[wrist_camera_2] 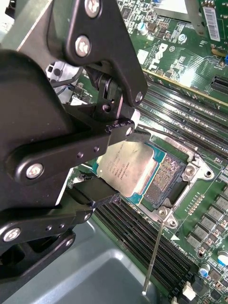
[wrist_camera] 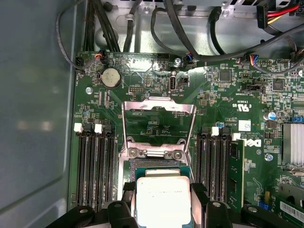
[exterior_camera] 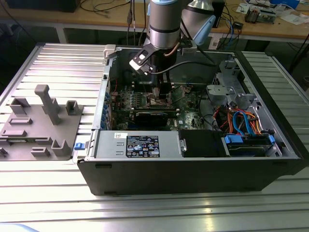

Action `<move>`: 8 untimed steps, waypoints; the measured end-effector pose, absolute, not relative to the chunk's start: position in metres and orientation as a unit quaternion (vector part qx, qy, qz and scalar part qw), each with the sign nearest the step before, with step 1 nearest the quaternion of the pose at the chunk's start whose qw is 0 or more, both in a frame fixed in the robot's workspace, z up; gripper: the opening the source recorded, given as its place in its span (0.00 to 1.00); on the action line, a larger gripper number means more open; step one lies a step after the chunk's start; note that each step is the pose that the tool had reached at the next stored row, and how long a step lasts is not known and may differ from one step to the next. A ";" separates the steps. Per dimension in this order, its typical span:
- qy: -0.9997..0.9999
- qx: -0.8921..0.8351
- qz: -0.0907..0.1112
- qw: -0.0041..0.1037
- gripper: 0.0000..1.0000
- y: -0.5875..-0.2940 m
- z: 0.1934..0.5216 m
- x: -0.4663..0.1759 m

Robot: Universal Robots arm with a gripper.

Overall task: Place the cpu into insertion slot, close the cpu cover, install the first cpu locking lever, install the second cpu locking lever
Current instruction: 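Place the cpu into insertion slot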

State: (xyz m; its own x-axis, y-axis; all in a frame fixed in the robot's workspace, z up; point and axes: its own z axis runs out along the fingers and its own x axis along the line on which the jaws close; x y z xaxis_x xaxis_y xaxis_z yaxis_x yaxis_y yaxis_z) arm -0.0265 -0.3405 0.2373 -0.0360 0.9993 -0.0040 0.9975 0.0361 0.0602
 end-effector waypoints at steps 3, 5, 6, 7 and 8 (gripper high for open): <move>0.719 0.694 0.020 0.022 0.55 -0.341 0.237 -0.027; 0.719 0.694 0.020 0.022 0.55 -0.340 0.236 -0.027; 0.719 0.694 0.020 0.022 0.55 -0.341 0.236 -0.027; 0.719 0.694 0.020 0.022 0.55 -0.340 0.236 -0.027; 0.719 0.694 0.020 0.022 0.55 -0.341 0.235 -0.027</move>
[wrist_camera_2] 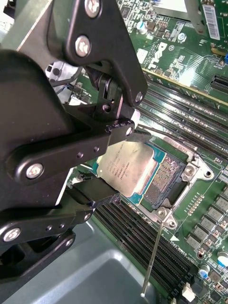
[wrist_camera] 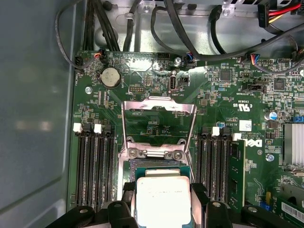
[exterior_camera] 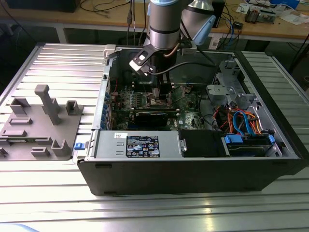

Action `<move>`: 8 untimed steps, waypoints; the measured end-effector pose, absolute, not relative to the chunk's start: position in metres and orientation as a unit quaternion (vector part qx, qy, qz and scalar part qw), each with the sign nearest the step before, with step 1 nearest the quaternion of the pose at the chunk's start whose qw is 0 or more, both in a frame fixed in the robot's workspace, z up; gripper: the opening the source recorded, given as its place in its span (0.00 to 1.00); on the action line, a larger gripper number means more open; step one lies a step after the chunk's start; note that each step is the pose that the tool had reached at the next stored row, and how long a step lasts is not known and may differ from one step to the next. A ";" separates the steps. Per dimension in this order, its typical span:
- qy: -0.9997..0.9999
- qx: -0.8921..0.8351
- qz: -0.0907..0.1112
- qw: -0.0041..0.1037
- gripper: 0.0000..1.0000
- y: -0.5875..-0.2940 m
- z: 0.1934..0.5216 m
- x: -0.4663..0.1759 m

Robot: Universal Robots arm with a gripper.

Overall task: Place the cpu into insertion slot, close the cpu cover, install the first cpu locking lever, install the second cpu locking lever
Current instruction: 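Place the cpu into insertion slot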

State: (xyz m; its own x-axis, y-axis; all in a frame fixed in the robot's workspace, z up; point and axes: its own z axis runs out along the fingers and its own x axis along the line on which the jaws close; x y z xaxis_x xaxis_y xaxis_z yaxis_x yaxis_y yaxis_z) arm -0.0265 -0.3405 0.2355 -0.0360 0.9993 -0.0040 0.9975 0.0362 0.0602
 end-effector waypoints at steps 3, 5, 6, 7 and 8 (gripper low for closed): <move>0.719 0.694 0.020 0.022 0.55 -0.340 0.235 -0.027; 0.719 0.694 0.020 0.022 0.55 -0.340 0.235 -0.027; 0.719 0.694 0.020 0.022 0.55 -0.340 0.234 -0.027; 0.719 0.694 0.020 0.022 0.55 -0.341 0.234 -0.027; 0.719 0.694 0.020 0.022 0.55 -0.341 0.234 -0.027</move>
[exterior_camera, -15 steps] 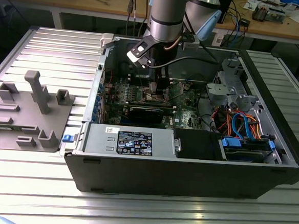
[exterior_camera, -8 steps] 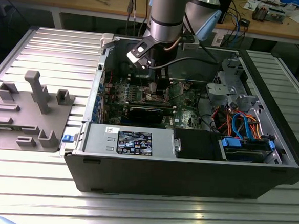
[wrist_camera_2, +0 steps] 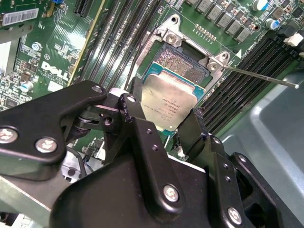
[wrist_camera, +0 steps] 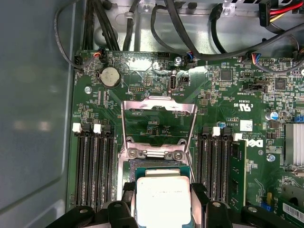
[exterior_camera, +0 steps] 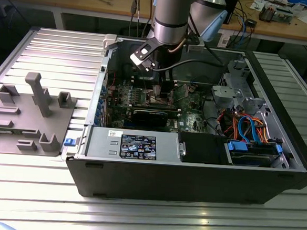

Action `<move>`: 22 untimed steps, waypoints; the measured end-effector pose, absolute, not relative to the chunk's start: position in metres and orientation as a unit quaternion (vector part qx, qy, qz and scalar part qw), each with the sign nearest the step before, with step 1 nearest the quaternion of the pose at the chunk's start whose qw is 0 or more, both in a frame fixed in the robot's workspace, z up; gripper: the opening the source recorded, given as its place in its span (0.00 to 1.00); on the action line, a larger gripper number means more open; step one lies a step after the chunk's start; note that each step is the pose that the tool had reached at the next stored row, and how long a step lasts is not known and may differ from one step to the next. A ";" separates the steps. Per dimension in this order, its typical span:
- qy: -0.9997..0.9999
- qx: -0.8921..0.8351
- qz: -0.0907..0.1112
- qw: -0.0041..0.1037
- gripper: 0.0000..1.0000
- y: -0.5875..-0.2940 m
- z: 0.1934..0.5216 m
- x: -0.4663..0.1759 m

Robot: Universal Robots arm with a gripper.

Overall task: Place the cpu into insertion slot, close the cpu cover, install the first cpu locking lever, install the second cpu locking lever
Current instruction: 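Place the cpu into insertion slot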

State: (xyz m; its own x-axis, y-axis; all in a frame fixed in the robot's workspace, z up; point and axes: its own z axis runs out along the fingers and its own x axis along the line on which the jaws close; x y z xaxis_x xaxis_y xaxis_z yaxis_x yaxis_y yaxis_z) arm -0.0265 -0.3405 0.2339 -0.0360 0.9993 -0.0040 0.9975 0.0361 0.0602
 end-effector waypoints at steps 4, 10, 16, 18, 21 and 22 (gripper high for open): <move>0.719 0.694 0.020 0.022 0.55 -0.340 0.233 -0.027; 0.719 0.694 0.020 0.022 0.55 -0.341 0.232 -0.027; 0.719 0.694 0.020 0.022 0.55 -0.340 0.230 -0.027; 0.719 0.694 0.020 0.022 0.55 -0.340 0.230 -0.026; 0.719 0.694 0.020 0.022 0.55 -0.340 0.229 -0.027; 0.719 0.694 0.020 0.022 0.55 -0.340 0.229 -0.027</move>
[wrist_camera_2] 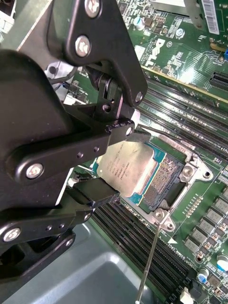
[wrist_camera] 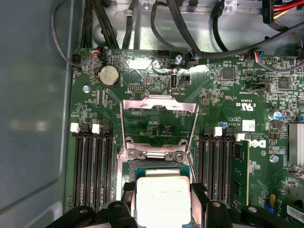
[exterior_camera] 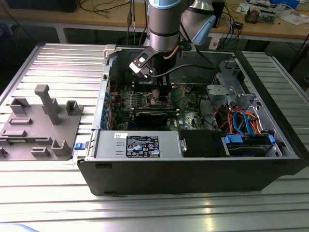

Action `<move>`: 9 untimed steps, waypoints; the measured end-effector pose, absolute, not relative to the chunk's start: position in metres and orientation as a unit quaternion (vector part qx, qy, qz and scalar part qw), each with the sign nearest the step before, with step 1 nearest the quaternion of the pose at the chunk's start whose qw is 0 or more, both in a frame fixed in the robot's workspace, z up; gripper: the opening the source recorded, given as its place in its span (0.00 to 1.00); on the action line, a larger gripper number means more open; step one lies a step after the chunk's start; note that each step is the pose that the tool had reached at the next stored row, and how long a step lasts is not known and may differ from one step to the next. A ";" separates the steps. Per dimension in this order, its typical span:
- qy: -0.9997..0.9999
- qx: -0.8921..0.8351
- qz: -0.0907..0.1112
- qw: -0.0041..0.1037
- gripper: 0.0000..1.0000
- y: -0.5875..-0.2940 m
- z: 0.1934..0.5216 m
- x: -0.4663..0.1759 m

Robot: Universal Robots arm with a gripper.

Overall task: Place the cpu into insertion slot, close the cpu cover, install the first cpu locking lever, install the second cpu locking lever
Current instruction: 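Place the cpu into insertion slot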

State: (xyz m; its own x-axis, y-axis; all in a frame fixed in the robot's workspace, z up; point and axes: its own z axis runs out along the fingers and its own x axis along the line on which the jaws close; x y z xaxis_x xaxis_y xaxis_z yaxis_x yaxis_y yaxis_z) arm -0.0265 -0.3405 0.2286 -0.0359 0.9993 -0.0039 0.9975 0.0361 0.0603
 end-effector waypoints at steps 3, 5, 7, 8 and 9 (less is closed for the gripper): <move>0.719 0.694 0.020 0.022 0.55 -0.340 0.228 -0.027; 0.719 0.694 0.020 0.022 0.55 -0.341 0.227 -0.027; 0.719 0.694 0.020 0.022 0.55 -0.340 0.226 -0.027; 0.719 0.694 0.020 0.022 0.55 -0.340 0.226 -0.027; 0.719 0.694 0.020 0.022 0.55 -0.340 0.226 -0.027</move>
State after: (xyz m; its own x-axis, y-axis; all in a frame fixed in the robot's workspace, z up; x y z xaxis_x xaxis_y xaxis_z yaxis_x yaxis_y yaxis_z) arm -0.0265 -0.3405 0.2258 -0.0360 0.9993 -0.0039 0.9975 0.0361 0.0602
